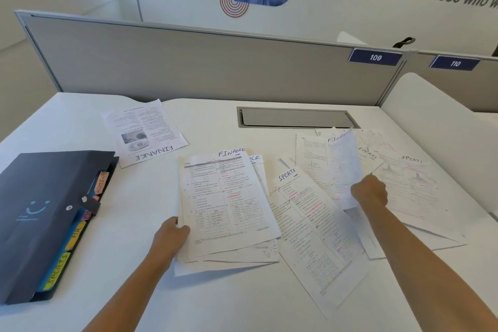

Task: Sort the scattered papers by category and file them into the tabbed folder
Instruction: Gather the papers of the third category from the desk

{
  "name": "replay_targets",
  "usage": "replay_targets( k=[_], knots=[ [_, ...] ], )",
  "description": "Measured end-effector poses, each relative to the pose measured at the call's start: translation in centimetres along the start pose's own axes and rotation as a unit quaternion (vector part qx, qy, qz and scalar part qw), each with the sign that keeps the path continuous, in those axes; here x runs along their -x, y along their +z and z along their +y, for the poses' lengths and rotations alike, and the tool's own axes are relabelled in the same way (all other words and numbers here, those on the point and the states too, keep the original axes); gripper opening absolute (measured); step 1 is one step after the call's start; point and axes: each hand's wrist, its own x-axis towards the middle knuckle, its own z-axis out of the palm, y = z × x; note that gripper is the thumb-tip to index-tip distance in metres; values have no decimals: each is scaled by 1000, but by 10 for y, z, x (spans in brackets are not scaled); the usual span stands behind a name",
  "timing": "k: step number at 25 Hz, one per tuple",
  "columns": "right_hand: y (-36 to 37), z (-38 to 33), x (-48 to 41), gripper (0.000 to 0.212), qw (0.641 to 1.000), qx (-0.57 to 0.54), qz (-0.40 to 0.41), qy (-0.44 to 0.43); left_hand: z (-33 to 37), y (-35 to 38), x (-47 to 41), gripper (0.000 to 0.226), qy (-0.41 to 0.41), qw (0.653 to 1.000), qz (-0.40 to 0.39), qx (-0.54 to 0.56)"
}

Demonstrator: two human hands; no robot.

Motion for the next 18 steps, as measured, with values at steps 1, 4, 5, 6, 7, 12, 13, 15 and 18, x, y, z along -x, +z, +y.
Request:
replay_targets(
  k=[1, 4, 5, 6, 7, 12, 13, 15, 18],
  knots=[
    [-4, -9, 12, 26, 998, -6, 49, -32, 1, 0, 0, 26, -3, 1000, -2, 3],
    [-19, -38, 51, 32, 974, -37, 158, -159, 5, 2, 2, 26, -10, 1000, 2, 5],
    [-26, -46, 66, 27, 961, -56, 190, -193, 5, 3, 3, 26, -12, 1000, 4, 6],
    [-31, -54, 82, 21, 948, -74, 215, -221, 6, 3, 3, 26, -14, 1000, 5, 9],
    [-38, -60, 101, 16, 937, -94, 233, -244, 7, 3, 3, 28, -17, 1000, 5, 15],
    [-46, -74, 183, 6, 908, -240, 159, -304, 7, 3, 5, 31, -31, 999, 0, 25],
    [-41, -72, 190, 6, 910, -279, 107, -288, 8, 4, 6, 32, -32, 999, 3, 27],
    [-25, -65, 190, 6, 915, -339, -13, -217, 8, 4, 8, 33, -37, 999, 9, 34],
    [17, -48, 180, 18, 899, -382, -202, -75, 4, 0, 5, 34, -40, 997, 16, 61]
  ],
)
